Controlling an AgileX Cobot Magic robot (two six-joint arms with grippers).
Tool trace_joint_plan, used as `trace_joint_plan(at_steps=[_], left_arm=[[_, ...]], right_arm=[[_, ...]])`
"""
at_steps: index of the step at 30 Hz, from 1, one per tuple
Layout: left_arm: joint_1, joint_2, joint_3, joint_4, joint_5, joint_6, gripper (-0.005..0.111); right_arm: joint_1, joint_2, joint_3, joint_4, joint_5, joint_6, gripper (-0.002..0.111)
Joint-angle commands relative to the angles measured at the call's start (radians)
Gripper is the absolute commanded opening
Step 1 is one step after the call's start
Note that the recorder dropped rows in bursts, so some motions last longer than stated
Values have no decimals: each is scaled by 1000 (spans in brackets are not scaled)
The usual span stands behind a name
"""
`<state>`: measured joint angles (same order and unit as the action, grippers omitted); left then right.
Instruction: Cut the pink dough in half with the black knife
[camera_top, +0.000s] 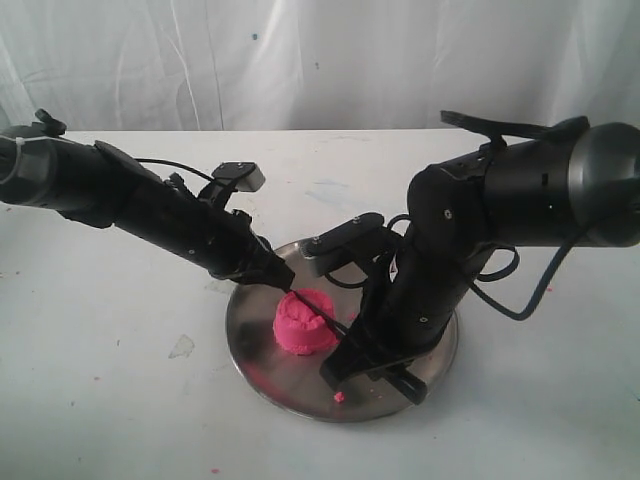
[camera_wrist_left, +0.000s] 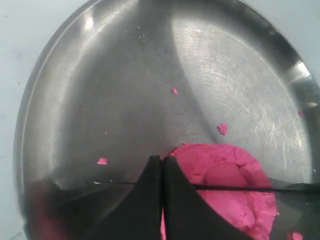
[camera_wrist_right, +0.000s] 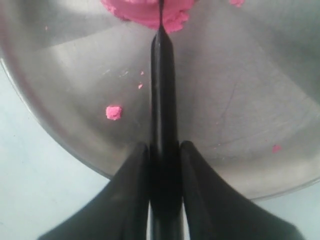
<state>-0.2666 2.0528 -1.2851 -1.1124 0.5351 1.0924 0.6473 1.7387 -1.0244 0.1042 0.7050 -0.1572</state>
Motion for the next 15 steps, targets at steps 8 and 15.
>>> trace_joint_plan(at_steps=[8,15], left_arm=[[-2,-62,4,22,4,2,0],[-2,-55,4,22,-12,2,0]], right_arm=[[0,57,2,-3,-5,0,0],[0,55,0,0,-13,0,0]])
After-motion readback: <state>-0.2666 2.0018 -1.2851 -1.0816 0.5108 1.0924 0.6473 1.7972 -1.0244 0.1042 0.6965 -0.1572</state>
